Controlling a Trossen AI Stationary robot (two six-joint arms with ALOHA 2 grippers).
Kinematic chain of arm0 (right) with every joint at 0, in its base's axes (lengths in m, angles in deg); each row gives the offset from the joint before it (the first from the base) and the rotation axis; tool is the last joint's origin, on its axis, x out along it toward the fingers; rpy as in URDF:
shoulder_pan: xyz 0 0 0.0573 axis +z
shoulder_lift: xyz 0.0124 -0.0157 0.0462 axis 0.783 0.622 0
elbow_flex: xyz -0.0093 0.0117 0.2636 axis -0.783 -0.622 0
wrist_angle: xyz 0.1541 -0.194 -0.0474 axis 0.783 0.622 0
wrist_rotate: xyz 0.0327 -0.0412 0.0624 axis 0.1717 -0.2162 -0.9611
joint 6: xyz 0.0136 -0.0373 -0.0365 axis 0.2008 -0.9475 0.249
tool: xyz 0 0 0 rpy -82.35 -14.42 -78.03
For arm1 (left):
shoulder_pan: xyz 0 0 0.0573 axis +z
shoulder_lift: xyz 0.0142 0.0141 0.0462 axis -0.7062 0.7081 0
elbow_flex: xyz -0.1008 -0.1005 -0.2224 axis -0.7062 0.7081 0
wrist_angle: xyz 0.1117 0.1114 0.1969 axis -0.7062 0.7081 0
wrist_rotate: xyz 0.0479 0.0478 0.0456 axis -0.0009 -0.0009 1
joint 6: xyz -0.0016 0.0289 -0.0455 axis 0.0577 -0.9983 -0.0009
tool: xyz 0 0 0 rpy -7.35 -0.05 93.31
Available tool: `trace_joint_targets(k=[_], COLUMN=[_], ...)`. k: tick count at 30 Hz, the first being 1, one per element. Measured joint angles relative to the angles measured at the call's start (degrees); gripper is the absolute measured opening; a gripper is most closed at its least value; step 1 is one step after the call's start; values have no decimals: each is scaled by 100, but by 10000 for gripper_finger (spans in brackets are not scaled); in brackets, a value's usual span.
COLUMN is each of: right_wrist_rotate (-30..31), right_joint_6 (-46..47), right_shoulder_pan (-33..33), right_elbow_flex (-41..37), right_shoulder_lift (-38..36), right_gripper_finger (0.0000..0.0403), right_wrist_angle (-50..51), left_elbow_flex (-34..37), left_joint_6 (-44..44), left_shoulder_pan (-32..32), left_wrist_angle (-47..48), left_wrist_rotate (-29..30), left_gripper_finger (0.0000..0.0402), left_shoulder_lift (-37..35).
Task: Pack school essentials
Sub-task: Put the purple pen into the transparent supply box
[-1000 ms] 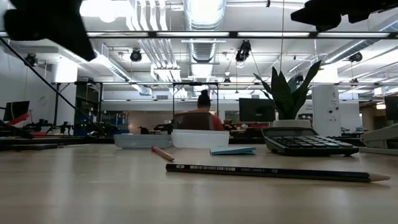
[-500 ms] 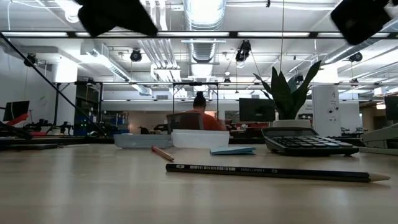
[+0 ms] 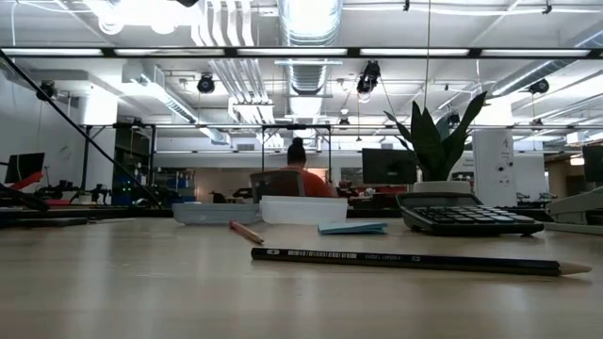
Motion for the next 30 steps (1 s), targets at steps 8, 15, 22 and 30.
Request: trace_joint_targets(k=[8,15,22,30], right_wrist_rotate=[60,65,55,54], right_joint_6=[394,705,806,1148], right_shoulder_pan=[260,308,311,298], right_elbow_flex=[1727,2209,2722,2774], right_shoulder_lift=[1533,2534,3110,3374], right_gripper_finger=[180,174,185,174], right_wrist_angle=[1012,1048,1031,1275], left_elbow_flex=[0,-2,-2,-2], left_joint_6=[-41,-46,-41,-46], left_shoulder_pan=[-13,-52,-90,-90], left_wrist_angle=[-60,-199,-215,-217], left_wrist_rotate=[-4,-2,0,0], left_gripper_finger=[0,0,0,0], left_shoulder_lift=[-2,-7,-13,-13])
